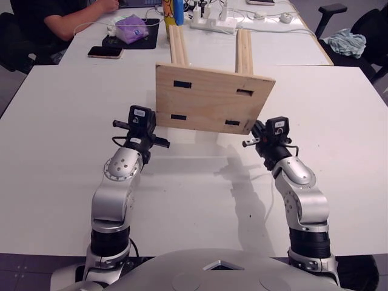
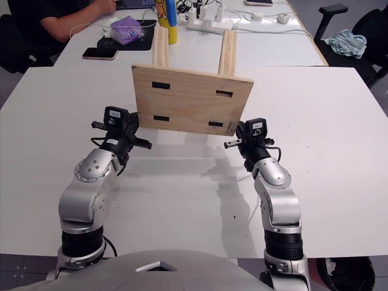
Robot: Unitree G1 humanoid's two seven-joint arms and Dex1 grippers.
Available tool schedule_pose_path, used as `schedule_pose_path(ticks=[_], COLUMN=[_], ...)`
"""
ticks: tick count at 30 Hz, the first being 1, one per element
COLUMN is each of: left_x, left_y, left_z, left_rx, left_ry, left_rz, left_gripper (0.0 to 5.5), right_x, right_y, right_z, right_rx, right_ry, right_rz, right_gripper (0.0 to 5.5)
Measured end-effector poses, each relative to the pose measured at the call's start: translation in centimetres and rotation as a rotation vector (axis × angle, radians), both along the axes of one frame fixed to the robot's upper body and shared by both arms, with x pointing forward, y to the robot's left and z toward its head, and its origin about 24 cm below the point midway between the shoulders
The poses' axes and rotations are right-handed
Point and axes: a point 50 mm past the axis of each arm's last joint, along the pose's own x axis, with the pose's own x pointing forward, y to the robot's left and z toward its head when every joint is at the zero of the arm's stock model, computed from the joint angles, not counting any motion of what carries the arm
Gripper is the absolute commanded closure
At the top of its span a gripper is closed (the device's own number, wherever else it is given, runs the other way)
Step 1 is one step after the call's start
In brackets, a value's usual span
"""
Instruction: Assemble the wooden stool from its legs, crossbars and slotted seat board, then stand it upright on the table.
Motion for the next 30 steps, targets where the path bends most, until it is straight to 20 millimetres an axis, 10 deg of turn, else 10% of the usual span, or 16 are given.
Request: schedule_pose_path(ticks=[30], left_x=[0.8], left_y=[-0.1], left_z=[5.2], left_rx=[-0.066], left_ry=[-0.11], left_rz=[0.004], left_gripper=[5.49], right_x=[1.1], right_y=[-0.3], right_z=[6.5], right_rx=[0.08], right_ry=[-0.149], right_rz=[0.004], right_gripper=[5.5])
